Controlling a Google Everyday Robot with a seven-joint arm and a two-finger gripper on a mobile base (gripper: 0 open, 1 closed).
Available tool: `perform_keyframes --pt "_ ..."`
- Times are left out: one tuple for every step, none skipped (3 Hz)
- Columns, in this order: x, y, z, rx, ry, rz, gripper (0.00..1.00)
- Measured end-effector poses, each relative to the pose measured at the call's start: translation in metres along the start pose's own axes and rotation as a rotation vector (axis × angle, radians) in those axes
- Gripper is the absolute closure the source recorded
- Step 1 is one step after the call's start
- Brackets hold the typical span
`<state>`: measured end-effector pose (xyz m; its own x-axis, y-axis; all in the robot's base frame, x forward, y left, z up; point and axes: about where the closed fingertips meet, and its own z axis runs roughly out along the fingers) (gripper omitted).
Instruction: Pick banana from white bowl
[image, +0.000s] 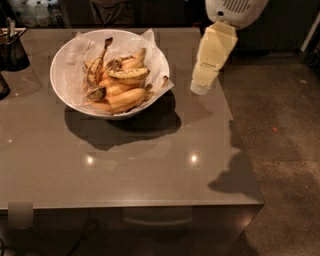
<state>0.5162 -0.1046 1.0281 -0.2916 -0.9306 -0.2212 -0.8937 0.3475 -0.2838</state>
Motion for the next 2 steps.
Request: perform_keyframes --pt "-0.052 0.000 0.001 -0.012 -0.017 -0.022 0.00" --pt "-0.065 -0.003 0.000 0.006 -0.050 -0.033 0.00"
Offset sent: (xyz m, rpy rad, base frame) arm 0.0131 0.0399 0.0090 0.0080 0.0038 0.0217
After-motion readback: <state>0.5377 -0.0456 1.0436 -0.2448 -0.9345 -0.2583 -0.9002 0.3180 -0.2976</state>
